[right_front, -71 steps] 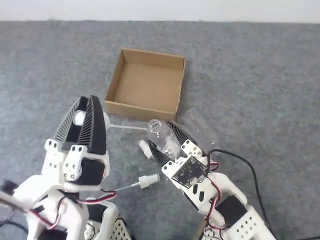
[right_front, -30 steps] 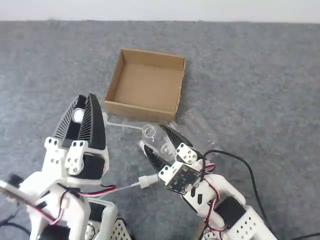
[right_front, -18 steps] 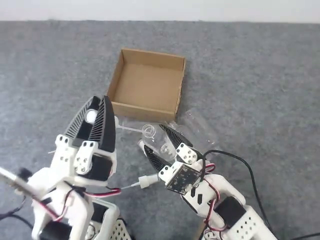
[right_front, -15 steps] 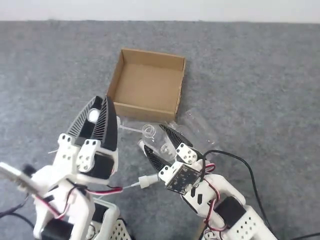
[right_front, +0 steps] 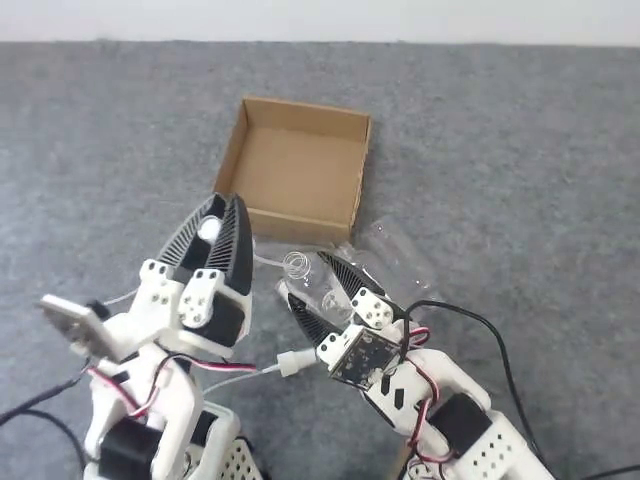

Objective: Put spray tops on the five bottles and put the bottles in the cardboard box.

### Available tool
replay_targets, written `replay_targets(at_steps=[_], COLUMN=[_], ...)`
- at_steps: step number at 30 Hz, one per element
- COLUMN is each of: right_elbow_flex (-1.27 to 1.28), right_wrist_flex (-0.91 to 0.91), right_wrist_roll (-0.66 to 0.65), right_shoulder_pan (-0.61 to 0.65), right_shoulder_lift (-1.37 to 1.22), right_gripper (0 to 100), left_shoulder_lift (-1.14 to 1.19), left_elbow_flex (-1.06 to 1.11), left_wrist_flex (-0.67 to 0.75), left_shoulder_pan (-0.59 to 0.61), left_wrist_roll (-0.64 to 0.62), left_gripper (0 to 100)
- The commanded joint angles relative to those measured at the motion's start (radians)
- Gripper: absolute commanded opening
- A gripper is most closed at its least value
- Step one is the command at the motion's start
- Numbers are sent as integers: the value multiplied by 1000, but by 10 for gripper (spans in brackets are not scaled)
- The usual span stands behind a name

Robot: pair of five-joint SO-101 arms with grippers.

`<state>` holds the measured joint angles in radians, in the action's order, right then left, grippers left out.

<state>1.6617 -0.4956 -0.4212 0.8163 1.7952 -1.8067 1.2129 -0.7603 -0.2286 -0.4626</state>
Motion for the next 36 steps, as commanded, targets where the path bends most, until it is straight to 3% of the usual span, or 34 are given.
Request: replay_targets(at_steps=[1,7,36], right_elbow_flex=[21,20,-9], right_wrist_flex=[-4,-4,-38], right_wrist_roll=[-12,-11,-11], right_shoulder_pan=[8,7,7], right_shoulder_lift=[18,18,18], right_gripper=[58,58,7], left_shoulder_lift=[-17,-17,-17], left_elbow_flex=[8,53,110], left_wrist_flex=[-8,-8,-23], left_shoulder_pan=[-60,-152,-158], left_wrist_roll=[48,87,123], left_gripper=[12,12,16])
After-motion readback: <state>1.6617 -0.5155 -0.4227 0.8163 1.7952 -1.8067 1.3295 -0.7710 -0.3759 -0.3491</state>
